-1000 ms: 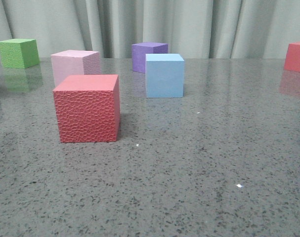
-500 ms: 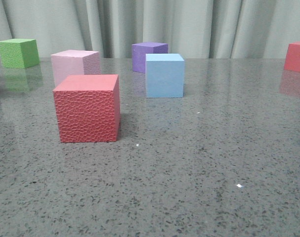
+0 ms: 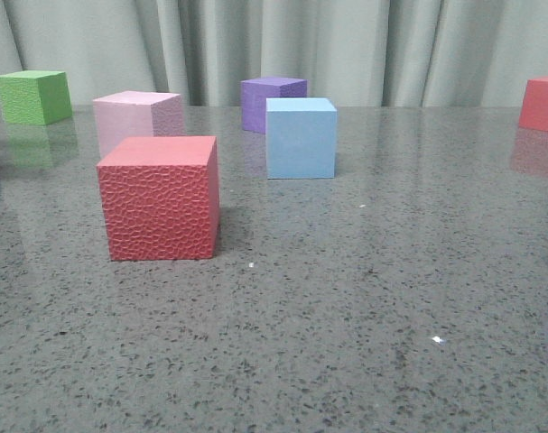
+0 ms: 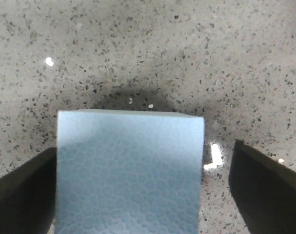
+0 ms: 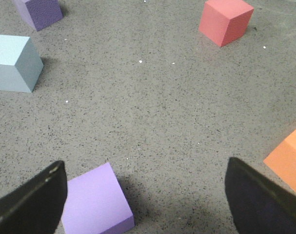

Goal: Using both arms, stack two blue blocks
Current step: 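Grasp the second light blue cube with the left gripper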

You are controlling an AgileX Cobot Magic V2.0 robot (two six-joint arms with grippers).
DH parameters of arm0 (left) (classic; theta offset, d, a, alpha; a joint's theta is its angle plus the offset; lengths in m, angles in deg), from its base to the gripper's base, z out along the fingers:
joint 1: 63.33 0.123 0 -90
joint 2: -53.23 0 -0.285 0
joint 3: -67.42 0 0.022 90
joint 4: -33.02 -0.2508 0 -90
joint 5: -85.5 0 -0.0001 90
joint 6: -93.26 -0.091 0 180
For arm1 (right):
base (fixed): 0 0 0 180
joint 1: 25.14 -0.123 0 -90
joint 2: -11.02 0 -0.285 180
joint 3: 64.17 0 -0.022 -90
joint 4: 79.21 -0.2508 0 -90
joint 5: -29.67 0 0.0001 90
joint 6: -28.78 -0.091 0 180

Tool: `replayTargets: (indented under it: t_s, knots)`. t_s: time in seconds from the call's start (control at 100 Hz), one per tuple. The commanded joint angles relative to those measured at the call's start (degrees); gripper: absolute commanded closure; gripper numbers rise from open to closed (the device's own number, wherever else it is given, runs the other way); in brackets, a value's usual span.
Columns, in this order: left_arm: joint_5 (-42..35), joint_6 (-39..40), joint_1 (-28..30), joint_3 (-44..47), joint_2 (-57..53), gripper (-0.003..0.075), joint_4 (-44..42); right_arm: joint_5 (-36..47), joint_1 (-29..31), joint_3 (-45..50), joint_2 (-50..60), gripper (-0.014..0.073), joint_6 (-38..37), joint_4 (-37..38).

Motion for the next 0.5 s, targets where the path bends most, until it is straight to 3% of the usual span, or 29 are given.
replayTargets:
  t_s: [0.0,0.49]
  knots:
    - [-1.0,0.6,0.2,-1.4,-2.4,0.0132,0.8,4.0,0.4,-1.3,-0.1,-0.0052,0.3,1.0]
    - [-0.4,0.6,0.2,-1.4,-2.4,0.0398,0.8,4.0,0.4,-1.3,-0.1,-0.0052,0.3,1.0]
